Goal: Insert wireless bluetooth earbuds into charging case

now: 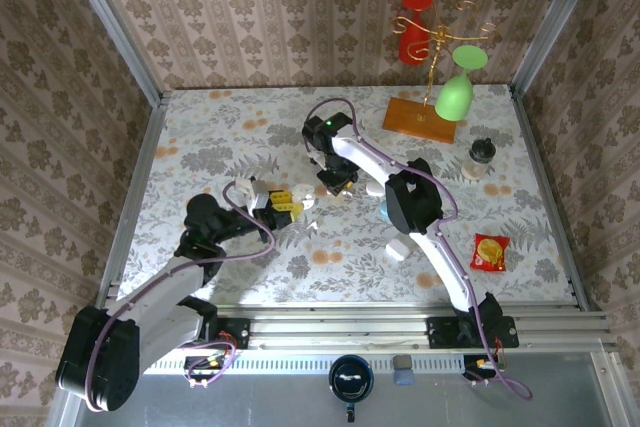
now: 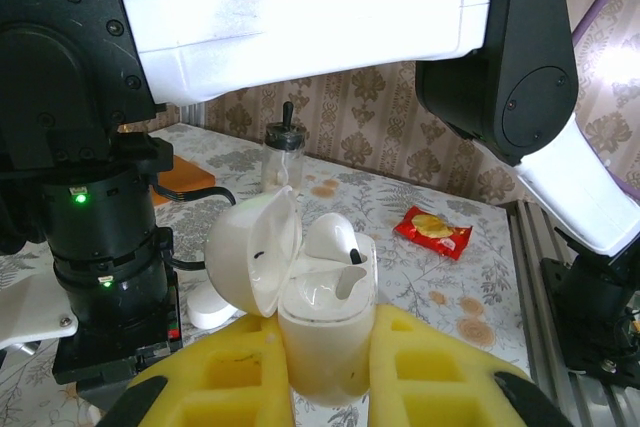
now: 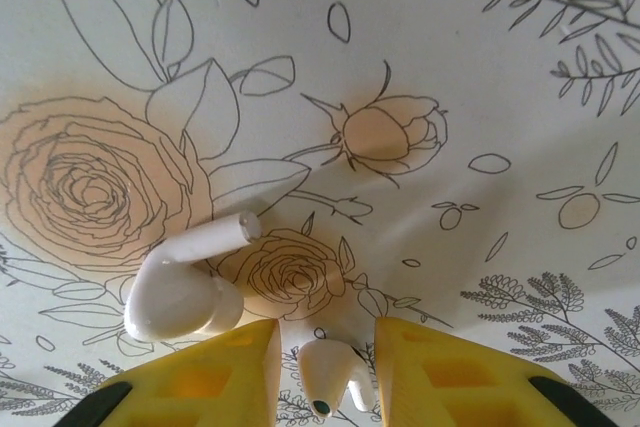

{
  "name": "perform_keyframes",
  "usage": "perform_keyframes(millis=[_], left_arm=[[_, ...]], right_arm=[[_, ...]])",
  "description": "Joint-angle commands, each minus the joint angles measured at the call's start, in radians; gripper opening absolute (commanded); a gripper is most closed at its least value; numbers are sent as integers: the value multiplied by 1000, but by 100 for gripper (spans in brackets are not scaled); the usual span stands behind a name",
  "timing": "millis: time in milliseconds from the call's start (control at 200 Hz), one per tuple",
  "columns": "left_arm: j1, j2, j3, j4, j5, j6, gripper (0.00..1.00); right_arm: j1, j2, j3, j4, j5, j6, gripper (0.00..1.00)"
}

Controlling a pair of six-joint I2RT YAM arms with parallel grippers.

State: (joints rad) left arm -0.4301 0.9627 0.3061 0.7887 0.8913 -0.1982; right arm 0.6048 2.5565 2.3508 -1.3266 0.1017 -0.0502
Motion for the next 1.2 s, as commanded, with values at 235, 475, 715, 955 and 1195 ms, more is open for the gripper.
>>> perform_keyframes(millis=[235, 475, 715, 955, 1195], left_arm=[[6, 19, 32, 13, 33, 8, 5], [6, 20, 31, 5, 31, 4, 5], [6, 24, 33, 8, 35, 3, 5], [5, 23, 23, 22, 1, 4, 6], [5, 24, 23, 26, -45, 8, 6]], right_arm=[[-1, 36, 26, -65, 10, -30, 27], [-4, 53, 19, -34, 9, -12, 24], [-5, 46, 0, -8, 9, 5, 22], [-10, -101, -177, 137, -11, 17, 15], [-22, -376, -494, 437, -55, 56, 15]])
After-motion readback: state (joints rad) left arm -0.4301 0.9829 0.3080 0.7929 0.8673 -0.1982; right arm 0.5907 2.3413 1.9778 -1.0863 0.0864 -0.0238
